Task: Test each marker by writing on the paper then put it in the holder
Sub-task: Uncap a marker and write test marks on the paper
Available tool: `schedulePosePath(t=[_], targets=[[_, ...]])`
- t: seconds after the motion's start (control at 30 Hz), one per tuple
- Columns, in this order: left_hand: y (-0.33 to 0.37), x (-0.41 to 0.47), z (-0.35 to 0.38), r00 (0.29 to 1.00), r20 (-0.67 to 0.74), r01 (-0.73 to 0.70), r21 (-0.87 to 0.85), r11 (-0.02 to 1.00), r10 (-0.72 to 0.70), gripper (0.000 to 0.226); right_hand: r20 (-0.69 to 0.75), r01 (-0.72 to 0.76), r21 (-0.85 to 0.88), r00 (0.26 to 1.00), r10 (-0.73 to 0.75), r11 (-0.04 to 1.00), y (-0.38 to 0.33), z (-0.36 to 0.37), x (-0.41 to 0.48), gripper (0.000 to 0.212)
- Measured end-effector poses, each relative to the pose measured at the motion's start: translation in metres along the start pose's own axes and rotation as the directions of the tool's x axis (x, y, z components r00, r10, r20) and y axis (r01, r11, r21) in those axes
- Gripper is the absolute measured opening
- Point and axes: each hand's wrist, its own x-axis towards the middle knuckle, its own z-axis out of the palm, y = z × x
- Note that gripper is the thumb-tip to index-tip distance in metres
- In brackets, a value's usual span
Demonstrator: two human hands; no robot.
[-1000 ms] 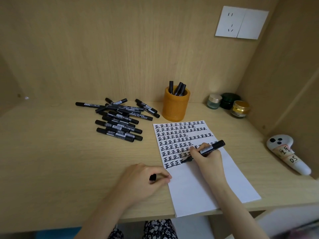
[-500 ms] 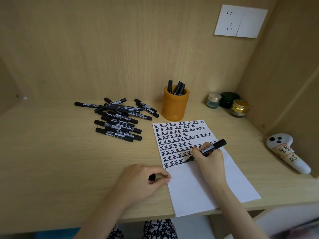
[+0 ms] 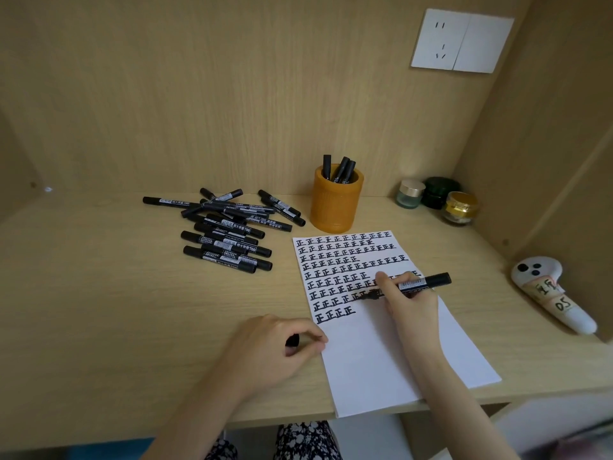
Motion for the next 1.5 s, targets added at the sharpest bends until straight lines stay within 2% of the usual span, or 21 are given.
schedulePosePath(t=[0.13,0.3,0.37,0.43,0.57,0.93,1.13,1.27,1.5], targets=[[0.005,-0.005,-0.003,0.998,-0.058,-0.016,-0.128,0.992,0.008,0.024,0.012,0.012,0.049,1.000,-0.013,0.999,-0.006,0.000,-0.003,0.033],[0.006,-0.009,-0.004,0.991,-0.088,0.069,-0.299,0.952,-0.100,0.025,0.137,-0.152,0.257,0.983,0.120,0.954,-0.016,0.001,-0.011,0.027],[0.007,-0.006,-0.005,0.986,-0.079,0.105,-0.392,0.914,-0.147,0.026,0.211,-0.178,0.292,0.970,0.119,0.940,-0.020,0.004,-0.015,0.026],[0.006,-0.004,-0.007,0.973,-0.102,0.126,-0.518,0.846,-0.207,0.029,0.263,-0.176,0.305,0.960,0.095,0.936,-0.023,0.007,-0.019,0.033],[0.004,-0.004,-0.010,0.944,-0.141,0.141,-0.648,0.749,-0.299,0.038,0.296,-0.136,0.277,0.954,0.050,0.951,-0.028,0.013,-0.026,0.032],[0.006,-0.002,-0.010,0.928,-0.190,0.086,-0.725,0.683,-0.319,0.031,0.328,0.016,0.188,0.941,-0.078,0.982,-0.022,0.029,-0.035,0.031],[0.002,-0.003,-0.010,0.935,-0.209,0.060,-0.705,0.707,-0.287,0.019,0.500,0.036,0.152,0.859,-0.109,0.988,-0.021,0.036,-0.039,0.011],[0.004,-0.003,-0.011,0.931,-0.240,0.015,-0.727,0.687,-0.274,0.019,0.512,0.084,0.154,0.846,-0.152,0.984,-0.026,0.039,-0.036,0.005],[0.003,-0.003,-0.010,0.931,-0.263,-0.030,-0.745,0.666,-0.252,0.028,0.537,0.054,0.138,0.835,-0.120,0.989,-0.026,0.042,-0.032,0.008]])
